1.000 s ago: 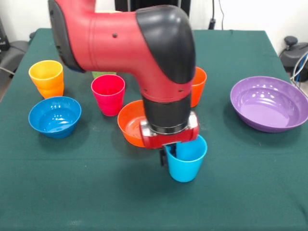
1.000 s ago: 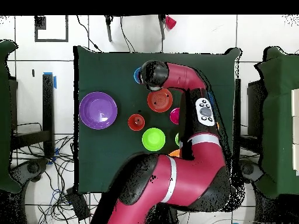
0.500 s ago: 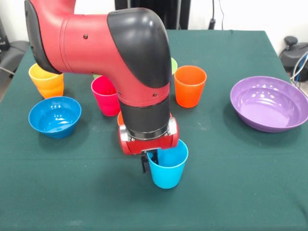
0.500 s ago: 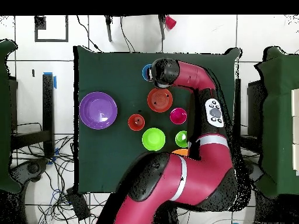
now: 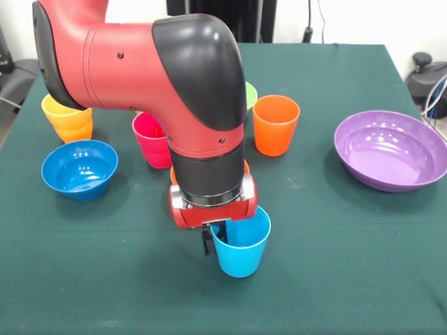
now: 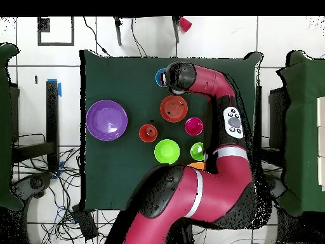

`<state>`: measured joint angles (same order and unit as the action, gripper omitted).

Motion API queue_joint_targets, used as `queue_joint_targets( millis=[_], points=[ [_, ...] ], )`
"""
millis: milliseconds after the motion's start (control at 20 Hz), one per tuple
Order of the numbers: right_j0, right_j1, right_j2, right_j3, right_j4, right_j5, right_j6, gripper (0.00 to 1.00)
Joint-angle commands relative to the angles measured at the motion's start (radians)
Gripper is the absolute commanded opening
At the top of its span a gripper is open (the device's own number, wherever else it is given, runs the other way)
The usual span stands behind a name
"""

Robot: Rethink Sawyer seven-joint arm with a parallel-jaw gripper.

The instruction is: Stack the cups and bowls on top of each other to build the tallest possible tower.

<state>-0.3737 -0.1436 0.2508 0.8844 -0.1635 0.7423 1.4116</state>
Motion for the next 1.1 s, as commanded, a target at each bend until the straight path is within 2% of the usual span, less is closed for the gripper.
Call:
queue_joint_targets(
  millis=[50, 150, 200, 300, 500, 650, 900, 1100],
  points=[
    [-0.013, 0.102, 0.050, 0.010, -0.114, -0.027, -0.184, 0.00],
    [-0.017, 0.100, 0.056, 0.019, -0.115, -0.047, -0.185, 0.00],
    [-0.015, 0.099, 0.052, 0.021, -0.114, -0.046, -0.175, 1.00],
    [-0.019, 0.097, 0.054, 0.031, -0.104, -0.057, -0.155, 1.00],
    [-0.028, 0.080, 0.070, 0.068, -0.108, -0.071, -0.185, 1.00],
    [-0.024, 0.049, 0.057, 0.100, -0.105, -0.060, -0.160, 1.00],
    [-0.021, 0.042, 0.061, 0.101, -0.111, -0.041, -0.153, 1.00],
    [-0.018, -0.011, 0.051, 0.124, -0.113, 0.012, -0.157, 1.00]
  ],
)
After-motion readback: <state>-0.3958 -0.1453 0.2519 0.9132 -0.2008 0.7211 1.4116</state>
